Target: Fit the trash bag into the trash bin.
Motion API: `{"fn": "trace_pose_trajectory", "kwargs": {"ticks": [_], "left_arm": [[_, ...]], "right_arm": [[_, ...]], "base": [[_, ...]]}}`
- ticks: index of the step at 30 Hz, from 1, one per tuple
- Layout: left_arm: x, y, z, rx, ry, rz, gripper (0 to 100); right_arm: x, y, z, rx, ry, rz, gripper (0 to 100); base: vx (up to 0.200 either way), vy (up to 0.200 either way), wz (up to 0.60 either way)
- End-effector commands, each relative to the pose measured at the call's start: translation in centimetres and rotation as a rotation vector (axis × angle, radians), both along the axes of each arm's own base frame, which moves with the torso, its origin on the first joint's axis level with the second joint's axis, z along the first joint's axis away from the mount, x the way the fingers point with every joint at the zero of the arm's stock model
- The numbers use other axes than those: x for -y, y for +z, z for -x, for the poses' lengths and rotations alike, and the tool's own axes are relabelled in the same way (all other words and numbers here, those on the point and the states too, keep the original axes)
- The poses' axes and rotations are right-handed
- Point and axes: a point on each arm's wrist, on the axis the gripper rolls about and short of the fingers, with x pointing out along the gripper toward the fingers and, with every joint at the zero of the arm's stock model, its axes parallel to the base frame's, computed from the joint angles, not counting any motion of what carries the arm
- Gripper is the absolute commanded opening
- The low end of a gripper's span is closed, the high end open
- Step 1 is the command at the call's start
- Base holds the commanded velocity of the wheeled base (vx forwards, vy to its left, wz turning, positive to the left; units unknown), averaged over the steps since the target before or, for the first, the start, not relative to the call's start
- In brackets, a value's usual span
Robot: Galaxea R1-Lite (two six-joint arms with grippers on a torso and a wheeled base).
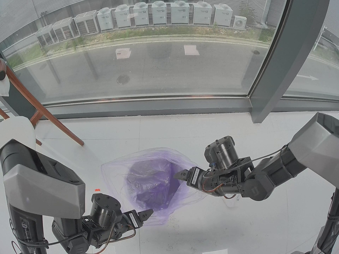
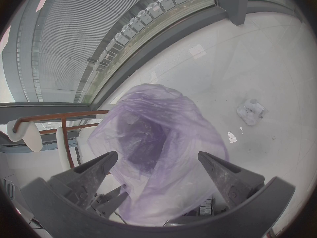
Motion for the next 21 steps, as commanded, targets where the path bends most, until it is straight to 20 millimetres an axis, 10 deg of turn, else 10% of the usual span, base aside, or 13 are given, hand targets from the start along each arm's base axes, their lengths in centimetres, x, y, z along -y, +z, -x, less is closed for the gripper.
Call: {"fn": "trace_pose_trajectory", "kwargs": {"ticks": [1,21], "left_arm": [[-1.3,-3.0,-0.4,-0.072,0.083,-0.083,100],[-4.2,-4.2,1.4,-0.096,0.113,-0.218,100]], "right_arm": [[0.4,-2.1,0.1,-0.005,-0.009,0.011,100],[1.9,-4.4,-0.6,0.047,-0.026,0.033,100]], "base": [[0.0,0.0,0.0],[0.0,0.0,0.0]]}}
